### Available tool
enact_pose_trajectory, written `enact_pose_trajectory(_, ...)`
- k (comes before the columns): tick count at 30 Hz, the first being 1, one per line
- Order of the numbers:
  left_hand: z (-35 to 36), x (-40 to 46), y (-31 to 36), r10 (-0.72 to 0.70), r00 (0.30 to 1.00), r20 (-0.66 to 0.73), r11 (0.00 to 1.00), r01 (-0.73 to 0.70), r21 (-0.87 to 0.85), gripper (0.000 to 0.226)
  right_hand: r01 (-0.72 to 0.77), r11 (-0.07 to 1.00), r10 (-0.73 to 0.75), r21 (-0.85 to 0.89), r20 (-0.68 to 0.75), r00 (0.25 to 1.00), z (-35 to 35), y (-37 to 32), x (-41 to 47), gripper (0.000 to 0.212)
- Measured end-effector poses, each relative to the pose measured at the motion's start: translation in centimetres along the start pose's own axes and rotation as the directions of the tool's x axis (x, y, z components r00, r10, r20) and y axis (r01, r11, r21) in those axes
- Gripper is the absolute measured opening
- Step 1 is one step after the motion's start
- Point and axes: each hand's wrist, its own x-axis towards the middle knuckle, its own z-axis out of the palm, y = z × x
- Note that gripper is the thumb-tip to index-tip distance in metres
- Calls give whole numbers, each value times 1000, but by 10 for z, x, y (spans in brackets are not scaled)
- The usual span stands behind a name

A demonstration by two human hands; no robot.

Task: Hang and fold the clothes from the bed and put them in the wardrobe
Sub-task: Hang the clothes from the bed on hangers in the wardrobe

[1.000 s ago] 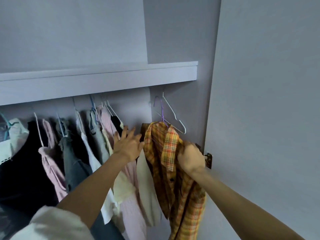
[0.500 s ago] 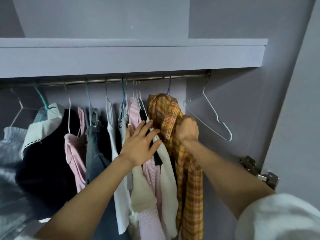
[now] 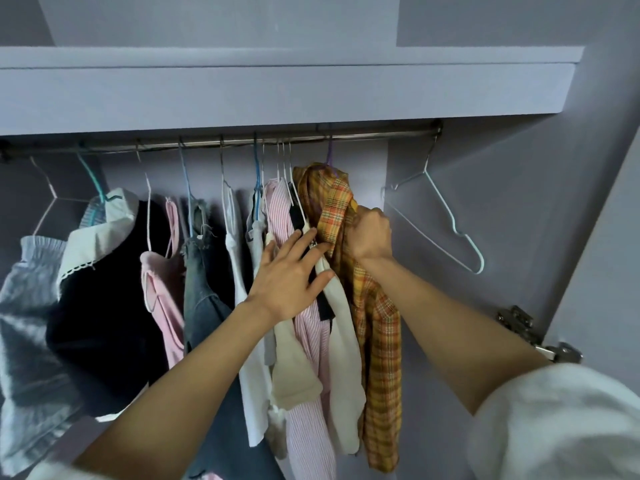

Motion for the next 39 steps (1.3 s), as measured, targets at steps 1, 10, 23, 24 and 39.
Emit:
enact_pose_trajectory(1,-1,-2,0,-5,1000,0,1000,5,-2,89,-22,999,21,23,44,999,1,-4,2,22)
enact_pose_trajectory(10,-21,-24,-4,-73,993,97,997,77,-33,58,-133,991,131,-12,271,954,-17,-11,-22,31)
enact_pose_trajectory(23,-59,-197,22,-508,833,221,654,540,-530,39,182,976,-219,122,612,760,-60,-22,-202,23)
enact_pose_trajectory(24,-66,-218,22,-550,798,248,610,586,-533,31,154,978,-210,143,715,667,-56,-28,-217,24)
enact_pose_trajectory(39,-147,-547,108,-994,31,103,2,963,-270,23,261,787,-575,559,818,-21,-15,-141,-433,29)
